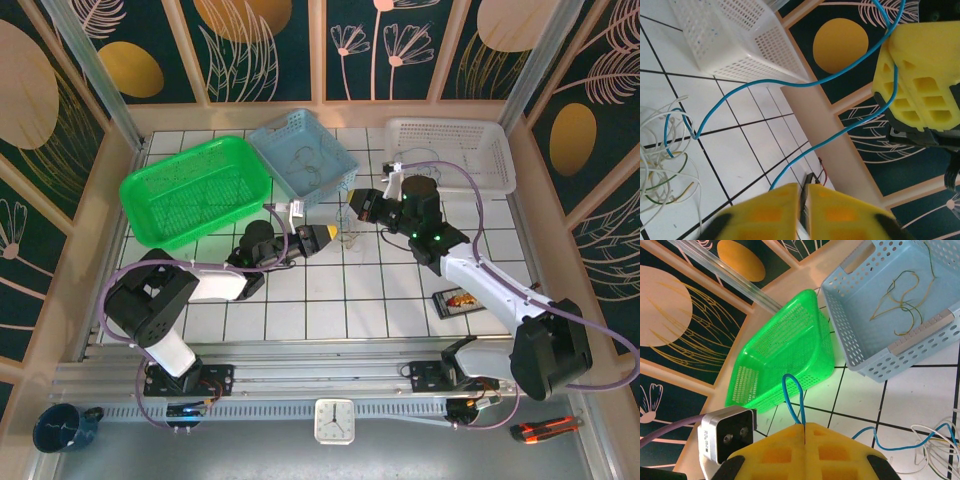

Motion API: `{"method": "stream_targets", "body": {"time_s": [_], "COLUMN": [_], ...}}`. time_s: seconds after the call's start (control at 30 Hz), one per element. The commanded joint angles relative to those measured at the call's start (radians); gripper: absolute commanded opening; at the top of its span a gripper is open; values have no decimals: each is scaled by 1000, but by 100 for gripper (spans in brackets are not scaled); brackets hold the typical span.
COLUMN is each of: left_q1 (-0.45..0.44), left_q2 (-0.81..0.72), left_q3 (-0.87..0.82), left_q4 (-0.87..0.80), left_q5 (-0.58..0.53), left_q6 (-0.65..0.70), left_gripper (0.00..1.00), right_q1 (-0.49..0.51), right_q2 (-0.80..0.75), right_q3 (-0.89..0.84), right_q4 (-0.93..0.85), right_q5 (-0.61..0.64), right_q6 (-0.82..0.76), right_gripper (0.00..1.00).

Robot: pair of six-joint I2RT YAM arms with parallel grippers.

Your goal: Untangle the cables

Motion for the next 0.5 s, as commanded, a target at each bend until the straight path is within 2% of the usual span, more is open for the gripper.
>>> {"method": "stream_targets", "body": {"time_s": [0.0,0.07,0.1,0.17,0.23,0.33,0.47], "left_q1": [-6,-6,-6,-6,-6,-5,-6], "left_q2": [-2,-12,-17,-29,-35,-28,-8], "left_q3": [-4,-4,-4,-7,-14,-24,-40], "left_q4": [55,42,33,12,-2,1,28], "left_q5": [17,12,7,-7,-18,-23,-29], "left_q6": [5,12,20,31,43,39,23], "left_gripper": [0,2,9,40,53,62,67], "right_q1": [2,-1,-2,-5,-5,-8,-9], "right_q2": [13,15,13,13,10,9,8], "right_q3": [-27,-32,-33,-35,-34,-29,-26], "right_q4": [45,47,49,50,50,50,53], "right_q5": [18,18,17,15,13,9,2], "right_q6": [3,6,6,8,9,10,15], "right_gripper": [0,0,0,0,0,0,0]}}
